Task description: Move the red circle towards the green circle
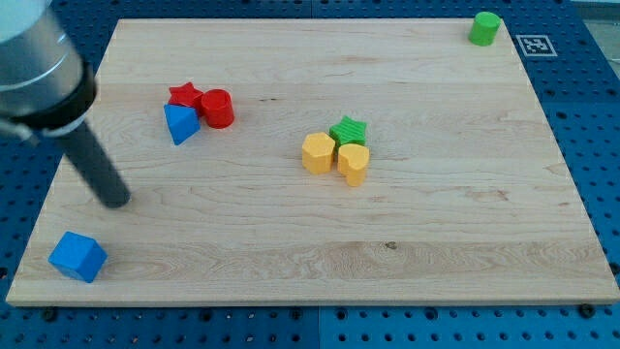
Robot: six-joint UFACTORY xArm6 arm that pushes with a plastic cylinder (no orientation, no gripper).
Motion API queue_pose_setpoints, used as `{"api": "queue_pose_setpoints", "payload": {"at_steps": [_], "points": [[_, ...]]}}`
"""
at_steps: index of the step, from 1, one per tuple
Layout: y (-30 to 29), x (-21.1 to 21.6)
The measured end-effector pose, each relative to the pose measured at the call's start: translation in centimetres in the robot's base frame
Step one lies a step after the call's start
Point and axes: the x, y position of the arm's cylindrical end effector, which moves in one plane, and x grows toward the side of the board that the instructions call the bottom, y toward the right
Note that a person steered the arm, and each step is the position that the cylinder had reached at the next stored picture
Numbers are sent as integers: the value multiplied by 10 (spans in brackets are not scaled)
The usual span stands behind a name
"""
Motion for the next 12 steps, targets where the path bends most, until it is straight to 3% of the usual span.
{"api": "queue_pose_setpoints", "payload": {"at_steps": [3, 7, 9, 10, 12], "points": [[28, -85], [186, -186], [193, -176], [181, -145], [226, -139]]}}
